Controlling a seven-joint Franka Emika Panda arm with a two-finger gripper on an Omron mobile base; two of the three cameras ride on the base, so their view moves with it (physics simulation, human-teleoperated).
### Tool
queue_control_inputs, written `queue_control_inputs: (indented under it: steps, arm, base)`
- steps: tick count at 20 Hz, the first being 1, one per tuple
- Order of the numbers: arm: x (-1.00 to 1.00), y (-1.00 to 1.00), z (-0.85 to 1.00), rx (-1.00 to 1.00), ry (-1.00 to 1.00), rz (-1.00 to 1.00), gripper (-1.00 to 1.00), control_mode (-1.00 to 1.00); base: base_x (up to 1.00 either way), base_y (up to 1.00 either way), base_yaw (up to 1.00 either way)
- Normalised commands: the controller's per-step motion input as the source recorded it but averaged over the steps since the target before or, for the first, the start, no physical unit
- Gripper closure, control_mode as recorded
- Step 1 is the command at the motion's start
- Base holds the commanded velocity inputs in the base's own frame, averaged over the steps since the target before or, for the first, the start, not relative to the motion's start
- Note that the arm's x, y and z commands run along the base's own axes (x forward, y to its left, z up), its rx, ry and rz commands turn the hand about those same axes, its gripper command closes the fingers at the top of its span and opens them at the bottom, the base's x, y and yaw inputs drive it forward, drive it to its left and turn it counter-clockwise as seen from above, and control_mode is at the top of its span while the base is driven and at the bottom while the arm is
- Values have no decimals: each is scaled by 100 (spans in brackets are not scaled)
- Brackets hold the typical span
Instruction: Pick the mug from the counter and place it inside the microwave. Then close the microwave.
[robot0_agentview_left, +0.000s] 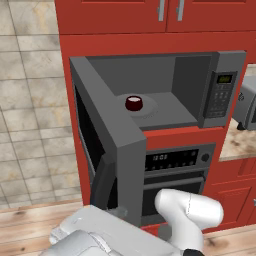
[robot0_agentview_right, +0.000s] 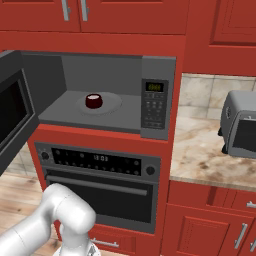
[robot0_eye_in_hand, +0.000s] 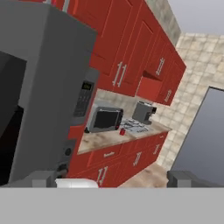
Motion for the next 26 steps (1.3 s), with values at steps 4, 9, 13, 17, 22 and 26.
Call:
queue_control_inputs:
  steps: [4, 9, 13, 17, 22, 26]
  arm:
    - [20, 37, -8, 0, 5, -3, -100, -100]
    - [16, 41, -12, 0, 3, -3, -100, -100]
    - [19, 29, -23, 0, 0, -2, -100, -100]
    - [26, 19, -38, 0, 0, -1, -100, -100]
    - [30, 21, -41, 0, 0, 0, -100, -100]
    - [33, 26, -38, 0, 0, 0, -100, -100]
  base:
    - [0, 0, 0]
    - [0, 0, 0]
    - [0, 0, 0]
    - [0, 0, 0]
    - [0, 0, 0]
    - [0, 0, 0]
